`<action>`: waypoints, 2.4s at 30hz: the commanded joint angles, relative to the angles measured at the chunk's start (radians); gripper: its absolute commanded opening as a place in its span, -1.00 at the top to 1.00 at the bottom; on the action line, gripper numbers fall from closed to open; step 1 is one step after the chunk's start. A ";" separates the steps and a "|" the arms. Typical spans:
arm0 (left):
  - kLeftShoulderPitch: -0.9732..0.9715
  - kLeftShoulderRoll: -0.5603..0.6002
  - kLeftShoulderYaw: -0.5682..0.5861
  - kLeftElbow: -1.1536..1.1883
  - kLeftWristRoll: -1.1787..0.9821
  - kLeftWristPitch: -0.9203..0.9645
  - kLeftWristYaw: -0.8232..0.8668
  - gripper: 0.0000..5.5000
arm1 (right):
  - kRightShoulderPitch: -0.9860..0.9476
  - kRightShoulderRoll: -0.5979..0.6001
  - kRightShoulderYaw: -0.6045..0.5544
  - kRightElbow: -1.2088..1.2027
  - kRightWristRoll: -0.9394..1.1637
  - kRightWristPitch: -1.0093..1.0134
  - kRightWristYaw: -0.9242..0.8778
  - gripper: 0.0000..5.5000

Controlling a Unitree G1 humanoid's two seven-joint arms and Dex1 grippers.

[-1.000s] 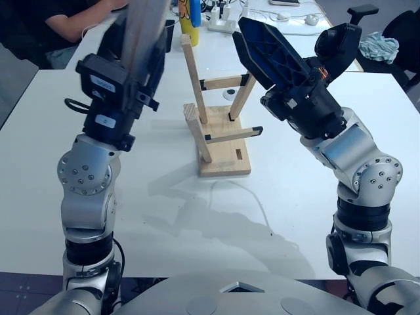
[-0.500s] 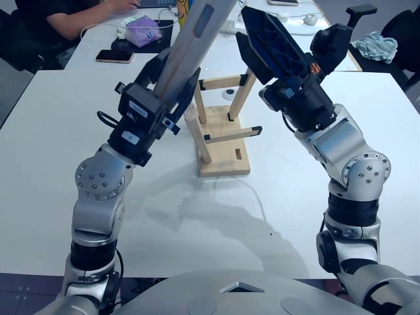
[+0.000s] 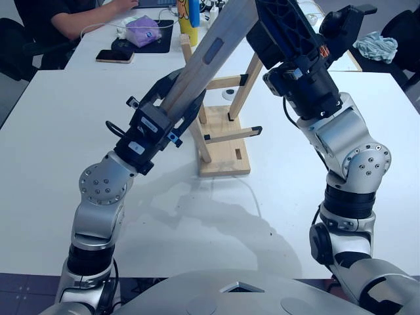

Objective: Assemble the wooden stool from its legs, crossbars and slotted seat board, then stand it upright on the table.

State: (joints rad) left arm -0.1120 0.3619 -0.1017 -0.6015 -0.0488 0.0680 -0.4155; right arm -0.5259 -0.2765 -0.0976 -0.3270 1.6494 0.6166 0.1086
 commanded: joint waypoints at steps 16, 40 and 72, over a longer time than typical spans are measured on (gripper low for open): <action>0.024 0.025 -0.017 0.024 0.040 -0.035 -0.022 0.25 | -0.007 0.023 0.005 0.030 -0.113 0.056 -0.024 0.25; 0.048 0.000 0.068 0.021 -0.064 -0.058 -0.003 -0.68 | -0.019 0.145 -0.085 0.077 -0.168 -0.053 -0.110 0.62; 0.413 -0.009 0.011 0.075 0.093 -0.230 0.024 -0.96 | 0.221 -0.182 -0.356 0.227 -0.328 0.078 -0.120 0.62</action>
State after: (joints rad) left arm 0.2896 0.3609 -0.0804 -0.5309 0.0263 -0.1623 -0.4071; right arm -0.3182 -0.4734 -0.4552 -0.0960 1.3393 0.6879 -0.0062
